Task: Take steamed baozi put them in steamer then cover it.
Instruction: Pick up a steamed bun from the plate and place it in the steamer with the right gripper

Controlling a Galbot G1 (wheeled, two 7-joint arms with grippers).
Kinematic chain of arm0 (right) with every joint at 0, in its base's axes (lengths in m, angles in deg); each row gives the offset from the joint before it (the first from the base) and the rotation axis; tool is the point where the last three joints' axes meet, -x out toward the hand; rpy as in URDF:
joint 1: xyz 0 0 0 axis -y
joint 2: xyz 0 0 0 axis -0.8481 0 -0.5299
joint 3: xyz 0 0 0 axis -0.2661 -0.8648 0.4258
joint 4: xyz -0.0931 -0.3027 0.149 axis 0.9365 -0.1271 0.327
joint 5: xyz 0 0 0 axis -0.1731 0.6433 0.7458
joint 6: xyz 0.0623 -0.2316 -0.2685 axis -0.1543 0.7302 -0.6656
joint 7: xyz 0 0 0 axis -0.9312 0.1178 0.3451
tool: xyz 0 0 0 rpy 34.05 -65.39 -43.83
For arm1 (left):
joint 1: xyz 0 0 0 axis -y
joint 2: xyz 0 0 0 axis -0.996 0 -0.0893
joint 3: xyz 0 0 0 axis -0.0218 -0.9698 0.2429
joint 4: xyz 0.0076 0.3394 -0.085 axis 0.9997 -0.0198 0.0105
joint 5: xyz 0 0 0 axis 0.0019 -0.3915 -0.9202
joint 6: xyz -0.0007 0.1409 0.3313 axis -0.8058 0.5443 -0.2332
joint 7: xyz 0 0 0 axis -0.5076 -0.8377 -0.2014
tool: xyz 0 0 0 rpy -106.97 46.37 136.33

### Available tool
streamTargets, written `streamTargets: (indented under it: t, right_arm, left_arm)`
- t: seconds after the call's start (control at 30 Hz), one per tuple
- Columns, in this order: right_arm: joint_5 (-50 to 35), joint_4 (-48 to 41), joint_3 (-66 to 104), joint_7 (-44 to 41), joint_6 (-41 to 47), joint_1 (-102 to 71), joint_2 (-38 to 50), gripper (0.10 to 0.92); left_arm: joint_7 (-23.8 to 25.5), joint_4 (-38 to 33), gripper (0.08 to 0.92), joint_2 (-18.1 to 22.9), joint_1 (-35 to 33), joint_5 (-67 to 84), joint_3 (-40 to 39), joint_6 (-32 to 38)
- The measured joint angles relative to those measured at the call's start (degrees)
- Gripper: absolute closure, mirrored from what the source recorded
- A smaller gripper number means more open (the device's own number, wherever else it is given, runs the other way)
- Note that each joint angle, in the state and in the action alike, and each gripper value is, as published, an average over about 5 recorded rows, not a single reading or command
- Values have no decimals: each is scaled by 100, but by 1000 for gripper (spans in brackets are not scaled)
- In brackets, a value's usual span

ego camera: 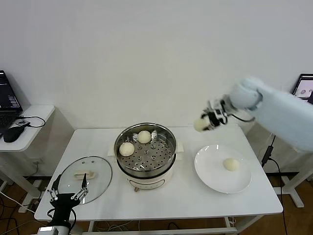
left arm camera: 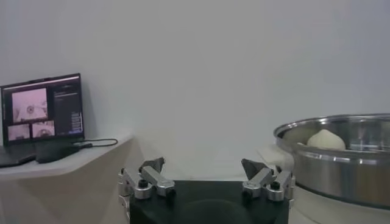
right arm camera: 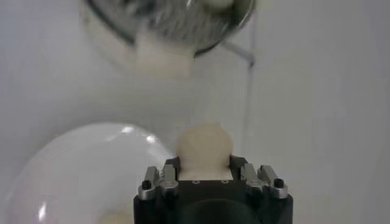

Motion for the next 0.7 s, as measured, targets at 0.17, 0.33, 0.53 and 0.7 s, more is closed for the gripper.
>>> streamTargets:
  t: [0.17, 0.33, 0.53, 0.7]
  right_arm:
    - [-306, 49, -334, 145, -99, 257, -641, 482]
    - [-438, -28, -657, 196, -347, 281, -1237, 473]
    - [-368, -203, -999, 196, -792, 151, -1775, 458]
    - [-137, -292, -1211, 178, -1180, 8, -2060, 456]
  left_arm:
    - [-1, -49, 177, 18, -49, 3, 67, 14]
    - [-2, -107, 177, 60, -80, 6, 116, 15]
    - [-3, -144, 177, 120, -84, 5, 148, 15]
    - [-7, -150, 177, 174, -60, -1, 145, 13]
